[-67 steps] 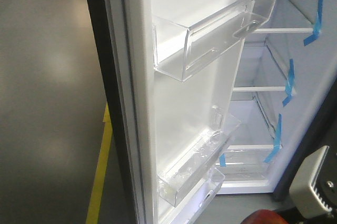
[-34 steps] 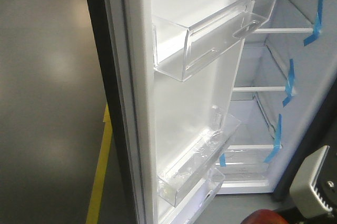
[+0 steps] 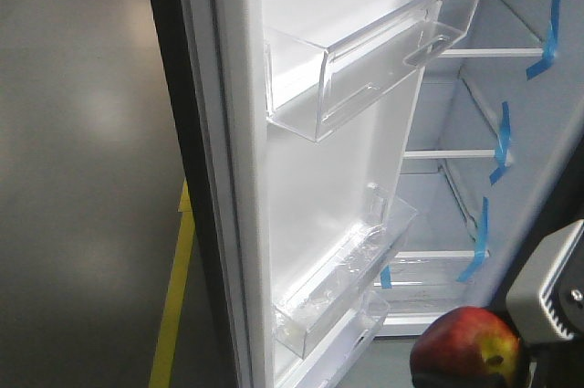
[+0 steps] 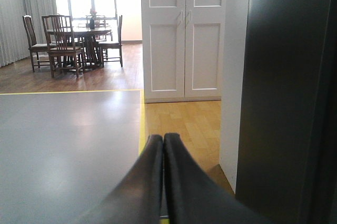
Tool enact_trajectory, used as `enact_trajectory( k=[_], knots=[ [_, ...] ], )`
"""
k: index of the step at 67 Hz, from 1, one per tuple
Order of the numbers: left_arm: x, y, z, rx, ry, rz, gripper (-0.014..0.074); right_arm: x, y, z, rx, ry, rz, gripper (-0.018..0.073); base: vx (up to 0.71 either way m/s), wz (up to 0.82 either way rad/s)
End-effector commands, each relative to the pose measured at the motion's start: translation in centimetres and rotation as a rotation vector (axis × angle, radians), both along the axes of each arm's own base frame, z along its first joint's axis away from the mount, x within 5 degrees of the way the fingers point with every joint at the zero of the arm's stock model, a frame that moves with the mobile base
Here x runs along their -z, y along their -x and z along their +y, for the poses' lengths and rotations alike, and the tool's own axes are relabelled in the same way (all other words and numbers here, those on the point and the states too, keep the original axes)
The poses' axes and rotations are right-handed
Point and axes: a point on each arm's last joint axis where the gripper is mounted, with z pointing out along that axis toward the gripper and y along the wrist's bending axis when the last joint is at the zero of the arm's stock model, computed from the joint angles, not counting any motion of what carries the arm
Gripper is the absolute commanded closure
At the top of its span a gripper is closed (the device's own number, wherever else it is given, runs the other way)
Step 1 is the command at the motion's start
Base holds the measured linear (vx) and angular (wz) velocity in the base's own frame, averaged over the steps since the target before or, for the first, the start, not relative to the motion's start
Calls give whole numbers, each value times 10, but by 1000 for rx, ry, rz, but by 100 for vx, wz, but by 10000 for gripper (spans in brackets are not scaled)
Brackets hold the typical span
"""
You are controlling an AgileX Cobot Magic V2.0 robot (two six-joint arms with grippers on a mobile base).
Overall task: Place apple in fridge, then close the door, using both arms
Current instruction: 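Raise the right gripper with the apple over the upper door bin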
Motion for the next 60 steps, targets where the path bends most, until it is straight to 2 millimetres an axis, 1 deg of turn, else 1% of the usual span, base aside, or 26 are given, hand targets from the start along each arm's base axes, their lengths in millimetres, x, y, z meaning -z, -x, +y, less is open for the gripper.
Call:
enact_trajectory(
  k=[1, 16, 28, 33, 35, 39, 42, 44, 51, 53, 57, 60],
  knots=[
    [-13, 3, 0, 0, 13, -104, 603, -17, -13, -3, 101, -34, -127, 400, 0, 0],
    [-13, 3, 0, 0, 13, -104, 603, -39, -37, -13, 322, 82, -210, 395, 0, 0],
    [-13, 3, 0, 0, 13, -104, 603, -57, -58, -7, 398, 173, -209, 391, 0, 0],
    [-13, 3, 0, 0, 13, -104, 603, -80, -64, -6, 426, 176, -235, 391, 0, 0],
    [-13, 3, 0, 0, 13, -104, 603, -85, -66, -5, 433, 185, -237, 391, 0, 0],
    [-13, 3, 0, 0, 13, -104, 603, -107, -66, -6, 440, 153, -275, 391, 0, 0],
    [-13, 3, 0, 0, 13, -104, 603, -127, -66, -6, 448, 115, -309, 391, 0, 0],
    [-13, 3, 0, 0, 13, -104, 603, -134, -66, -6, 447, 104, -324, 391, 0, 0],
    [-13, 3, 0, 0, 13, -104, 603, -173, -66, -6, 447, 33, -407, 391, 0, 0],
    [-13, 3, 0, 0, 13, -104, 603, -178, -69, -4, 447, 30, -414, 391, 0, 0],
    [-13, 3, 0, 0, 13, -104, 603, -198, -70, -3, 446, 4, -451, 391, 0, 0],
    [-13, 3, 0, 0, 13, -104, 603, -207, -74, 0, 447, 3, -459, 391, 0, 0]
  ],
)
